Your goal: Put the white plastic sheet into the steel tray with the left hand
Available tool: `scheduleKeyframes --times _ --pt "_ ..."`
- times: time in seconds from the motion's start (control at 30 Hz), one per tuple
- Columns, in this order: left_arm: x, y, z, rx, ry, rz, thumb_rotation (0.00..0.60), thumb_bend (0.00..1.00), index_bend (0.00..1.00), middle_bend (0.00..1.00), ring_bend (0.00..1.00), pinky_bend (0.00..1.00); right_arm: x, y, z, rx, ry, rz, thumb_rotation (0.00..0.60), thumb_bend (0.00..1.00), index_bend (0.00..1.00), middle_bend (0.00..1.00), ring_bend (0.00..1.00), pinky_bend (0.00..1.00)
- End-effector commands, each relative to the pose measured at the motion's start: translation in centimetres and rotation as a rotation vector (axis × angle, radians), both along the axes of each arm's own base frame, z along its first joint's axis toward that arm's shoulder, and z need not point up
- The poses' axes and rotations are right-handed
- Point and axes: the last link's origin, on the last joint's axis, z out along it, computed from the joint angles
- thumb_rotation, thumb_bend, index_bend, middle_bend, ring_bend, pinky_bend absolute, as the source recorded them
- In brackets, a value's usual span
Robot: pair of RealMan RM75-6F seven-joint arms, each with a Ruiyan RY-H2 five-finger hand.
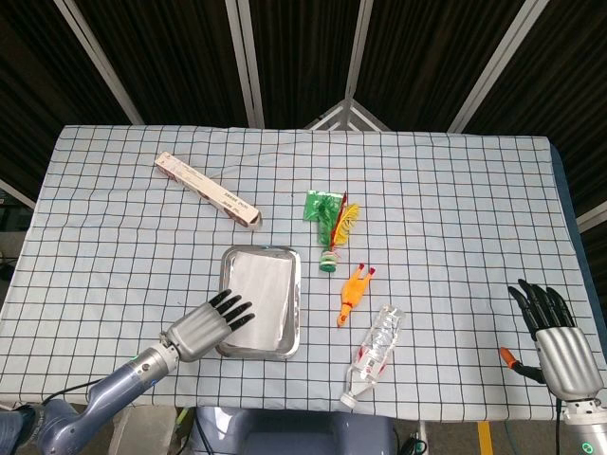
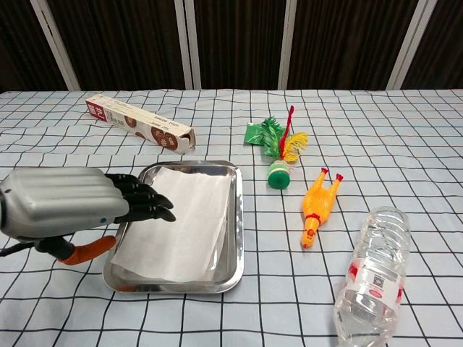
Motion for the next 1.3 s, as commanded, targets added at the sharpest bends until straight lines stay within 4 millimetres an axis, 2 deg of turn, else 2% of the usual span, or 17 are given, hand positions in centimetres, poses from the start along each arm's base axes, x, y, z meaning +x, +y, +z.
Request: scheduleKeyframes --times 0.03,0.37,0.63,1.3 --pt "0.8 0.3 -1.2 -0.027 0.022 -0.015 0.600 0.71 0.00 0.00 0.00 0.00 0.0 0.0 0.1 -0.001 -0.003 -0.001 0.600 0.29 0.00 0.00 0.00 0.00" --pt "0.7 -0.2 -3.1 -0.065 0.077 -0.015 0.600 0.71 0.00 0.00 0.00 0.00 0.0 0.1 0.0 0.000 -0.003 0.001 0.600 0.29 0.00 0.00 0.00 0.00" --pt "0.1 -0.5 -3.5 -0.069 0.082 0.040 0.600 0.71 0.00 0.00 0.00 0.00 0.1 0.1 0.0 0.002 -0.002 0.005 0.600 0.29 0.00 0.00 0.00 0.00" --pt "1.6 -1.2 -4.9 -0.054 0.022 0.119 0.600 0.71 0.00 0.00 0.00 0.00 0.1 0.1 0.0 -0.001 -0.004 0.010 0.600 0.29 0.00 0.00 0.00 0.00"
